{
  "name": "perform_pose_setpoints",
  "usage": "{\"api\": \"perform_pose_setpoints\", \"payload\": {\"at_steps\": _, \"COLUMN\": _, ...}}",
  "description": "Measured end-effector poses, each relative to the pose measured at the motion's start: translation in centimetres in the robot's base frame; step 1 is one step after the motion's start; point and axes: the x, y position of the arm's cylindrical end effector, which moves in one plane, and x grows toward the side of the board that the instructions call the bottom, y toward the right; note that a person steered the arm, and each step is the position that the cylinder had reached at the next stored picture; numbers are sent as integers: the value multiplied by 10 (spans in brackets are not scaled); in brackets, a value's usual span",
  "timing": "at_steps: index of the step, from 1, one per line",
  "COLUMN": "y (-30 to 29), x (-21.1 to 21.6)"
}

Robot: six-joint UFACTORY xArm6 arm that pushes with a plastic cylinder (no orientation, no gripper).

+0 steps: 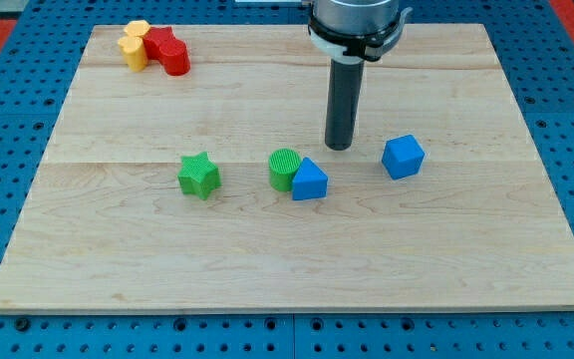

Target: Push the blue cube towards the center right

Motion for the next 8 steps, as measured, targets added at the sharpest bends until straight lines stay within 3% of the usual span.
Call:
{"api": "perform_pose_setpoints", "payload": {"at_steps": 2, "y": 60, "x": 7}}
{"api": "perform_pose_setpoints", "payload": {"at_steps": 3, "y": 15, "x": 24}}
{"api": "perform_pose_setpoints", "payload": {"at_steps": 4, "y": 39, "x": 60}}
{"api": "perform_pose_setpoints", "payload": {"at_steps": 7, "y": 92, "x": 33}}
{"api": "perform_pose_setpoints", "payload": {"at_steps": 8, "y": 70, "x": 93}}
